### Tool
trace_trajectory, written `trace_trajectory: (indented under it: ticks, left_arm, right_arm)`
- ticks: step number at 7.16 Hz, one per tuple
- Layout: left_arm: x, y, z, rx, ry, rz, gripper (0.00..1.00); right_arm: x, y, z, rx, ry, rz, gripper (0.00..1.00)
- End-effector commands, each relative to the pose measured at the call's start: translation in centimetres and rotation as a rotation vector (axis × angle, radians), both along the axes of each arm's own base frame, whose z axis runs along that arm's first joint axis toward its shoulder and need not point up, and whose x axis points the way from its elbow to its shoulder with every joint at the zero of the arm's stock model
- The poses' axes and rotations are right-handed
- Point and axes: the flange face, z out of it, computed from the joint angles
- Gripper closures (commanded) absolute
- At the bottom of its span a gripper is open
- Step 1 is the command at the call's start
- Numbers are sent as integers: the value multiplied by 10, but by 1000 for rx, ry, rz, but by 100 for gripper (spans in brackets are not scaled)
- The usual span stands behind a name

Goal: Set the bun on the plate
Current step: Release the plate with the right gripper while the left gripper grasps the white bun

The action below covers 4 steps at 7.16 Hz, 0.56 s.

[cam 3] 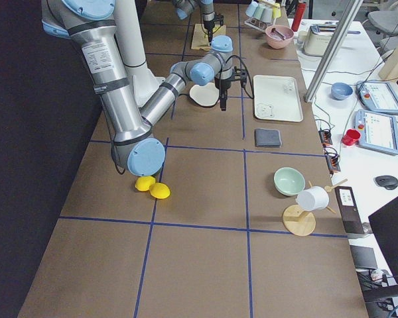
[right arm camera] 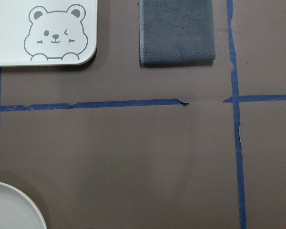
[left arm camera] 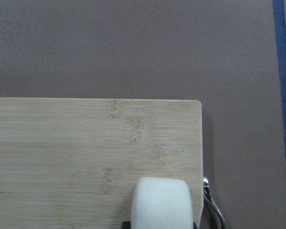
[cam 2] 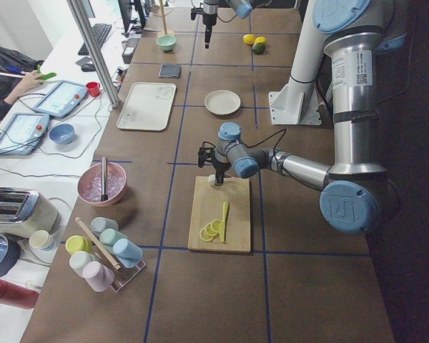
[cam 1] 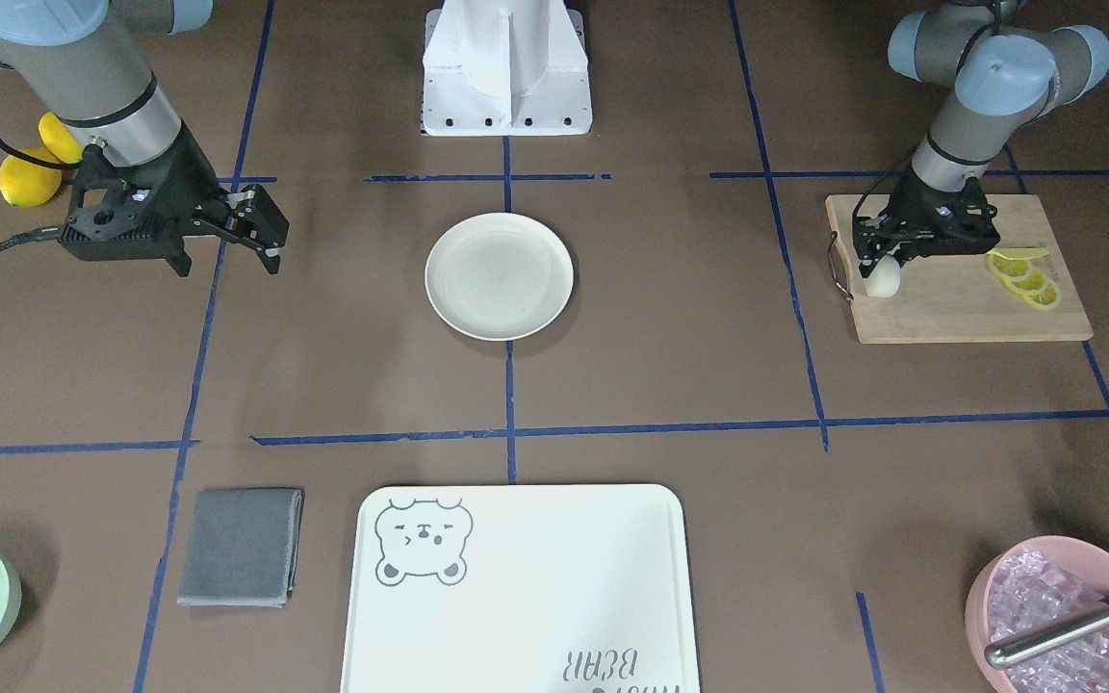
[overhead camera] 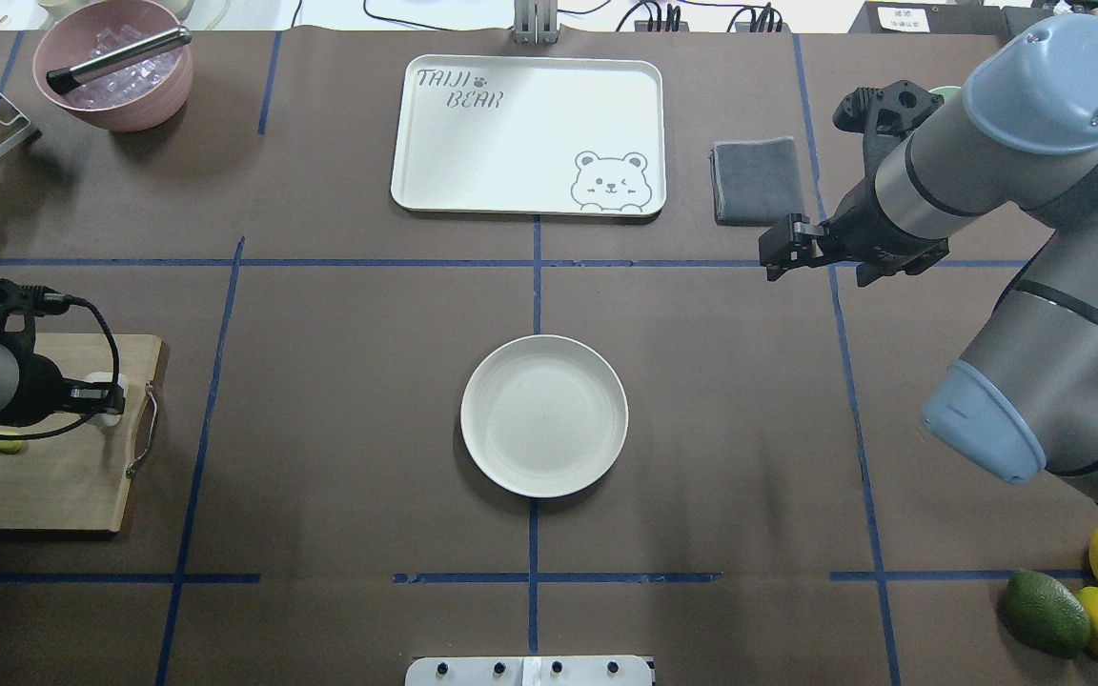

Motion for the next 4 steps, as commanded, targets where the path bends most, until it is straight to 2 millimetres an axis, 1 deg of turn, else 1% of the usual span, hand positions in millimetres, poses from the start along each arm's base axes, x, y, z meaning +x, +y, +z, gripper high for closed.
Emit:
trace_trajectory:
  ticks: [1,2,3,4]
  left_arm:
    - [-3,-1,-2,3,3,-7,72]
    - [-3,-5,-14,11,16,-9,72]
    - [-6,-3,-38,5,15,-6,72]
    - [-6,-3,-87,-21,-18,-2,71]
  right_arm:
    - [9,-5,4,-6,3,15,0]
    - [18,-8,7,2,4,7,0]
    - [25,-8,14,11,14,3,0]
    - [31,-10,19,15,21,1,0]
